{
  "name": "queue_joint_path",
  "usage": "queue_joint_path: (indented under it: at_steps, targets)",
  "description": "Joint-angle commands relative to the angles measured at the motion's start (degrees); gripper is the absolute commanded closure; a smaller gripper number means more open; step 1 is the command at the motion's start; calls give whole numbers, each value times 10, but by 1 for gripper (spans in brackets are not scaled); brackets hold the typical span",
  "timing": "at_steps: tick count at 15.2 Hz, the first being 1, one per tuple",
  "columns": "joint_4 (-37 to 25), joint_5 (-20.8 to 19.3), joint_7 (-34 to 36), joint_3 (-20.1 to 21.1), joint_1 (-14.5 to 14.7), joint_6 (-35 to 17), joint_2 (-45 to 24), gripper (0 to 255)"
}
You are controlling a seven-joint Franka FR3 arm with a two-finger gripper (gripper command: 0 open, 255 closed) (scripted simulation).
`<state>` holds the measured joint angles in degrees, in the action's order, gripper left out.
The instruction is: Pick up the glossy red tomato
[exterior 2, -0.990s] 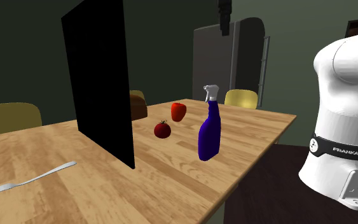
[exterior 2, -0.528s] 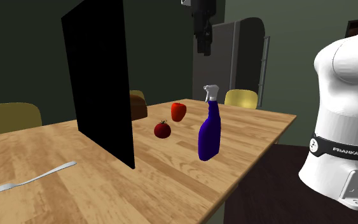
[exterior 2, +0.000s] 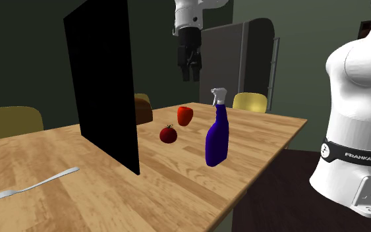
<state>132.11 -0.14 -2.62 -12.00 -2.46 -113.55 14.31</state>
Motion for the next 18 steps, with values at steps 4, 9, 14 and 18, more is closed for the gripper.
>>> queue_joint_path:
  at_steps: [4, 9, 14, 18]
  targets:
    - [-42, 38, -28, -21, -5, -60, -110, 0]
    - [-106, 90, -59, -31, -16, -99, -223, 0]
    - [-187, 142, -86, -27, -39, -118, -337, 0]
    - [-181, 151, -94, -22, -42, -142, -356, 0]
